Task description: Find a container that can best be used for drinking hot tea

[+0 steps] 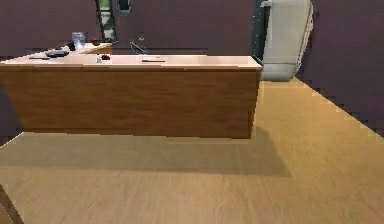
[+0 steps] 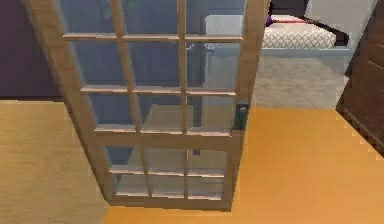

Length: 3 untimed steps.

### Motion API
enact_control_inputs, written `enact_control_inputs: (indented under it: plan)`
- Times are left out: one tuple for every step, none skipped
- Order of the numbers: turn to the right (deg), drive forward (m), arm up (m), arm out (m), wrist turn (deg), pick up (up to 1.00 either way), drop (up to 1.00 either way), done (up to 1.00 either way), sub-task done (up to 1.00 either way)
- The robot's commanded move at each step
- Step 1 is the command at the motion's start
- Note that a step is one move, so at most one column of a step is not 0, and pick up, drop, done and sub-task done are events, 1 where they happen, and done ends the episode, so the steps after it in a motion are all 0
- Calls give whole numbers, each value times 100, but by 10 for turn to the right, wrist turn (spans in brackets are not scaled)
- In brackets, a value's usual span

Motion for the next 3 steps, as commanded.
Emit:
enact_control_inputs:
  plan:
    - [270, 0, 0, 0, 0, 0, 0, 0, 0]
    - [0, 90, 0, 0, 0, 0, 0, 0, 0]
    - [90, 0, 0, 0, 0, 0, 0, 0, 0]
